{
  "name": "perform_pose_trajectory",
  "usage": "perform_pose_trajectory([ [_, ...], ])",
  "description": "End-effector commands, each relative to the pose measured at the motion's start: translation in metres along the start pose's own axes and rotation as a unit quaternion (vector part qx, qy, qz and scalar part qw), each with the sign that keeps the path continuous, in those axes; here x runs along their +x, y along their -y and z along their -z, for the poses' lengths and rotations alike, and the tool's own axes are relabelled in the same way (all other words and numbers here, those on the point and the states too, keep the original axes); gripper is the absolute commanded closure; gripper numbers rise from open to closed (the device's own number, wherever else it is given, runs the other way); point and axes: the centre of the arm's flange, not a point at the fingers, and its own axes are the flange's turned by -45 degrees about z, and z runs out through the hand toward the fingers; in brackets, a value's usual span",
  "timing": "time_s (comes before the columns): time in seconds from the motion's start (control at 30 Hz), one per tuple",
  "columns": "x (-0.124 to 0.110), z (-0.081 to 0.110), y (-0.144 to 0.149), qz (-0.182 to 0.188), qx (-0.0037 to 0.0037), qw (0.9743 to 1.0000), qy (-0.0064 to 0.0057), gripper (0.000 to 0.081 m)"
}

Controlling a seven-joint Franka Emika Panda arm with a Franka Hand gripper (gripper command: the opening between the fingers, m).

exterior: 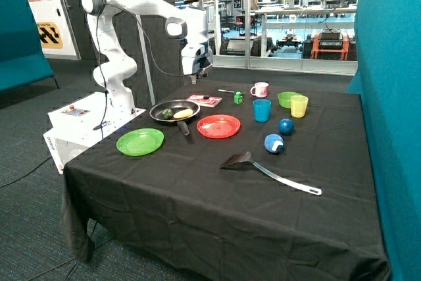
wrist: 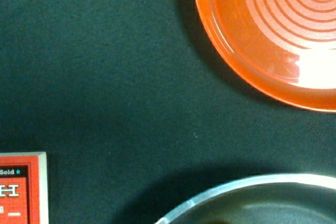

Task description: Serve the vegetables in different plates

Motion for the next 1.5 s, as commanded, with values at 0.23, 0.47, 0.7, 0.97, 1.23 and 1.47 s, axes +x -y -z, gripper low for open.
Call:
perform_pose_trajectory([
  [0.23, -0.025, -0.002, -0.035, 0.016, 0.00019, 0.9999, 0.0009, 0.0321],
  [0.47, -0.049, -0.006, -0.042, -0.018, 0.00016, 0.9998, 0.0009, 0.0344],
  [0.7, -0.078, -0.014, -0.039, -0.06, 0.00013, 0.9982, 0.0009, 0.0324],
  [0.97, -0.116, -0.025, -0.036, -0.131, 0.00006, 0.9913, 0.0009, 0.029],
  [1.23, -0.133, -0.039, -0.031, -0.219, -0.00002, 0.9756, 0.0009, 0.0251],
  [1.47, -0.138, -0.058, -0.034, -0.218, -0.00001, 0.976, 0.0009, 0.021],
])
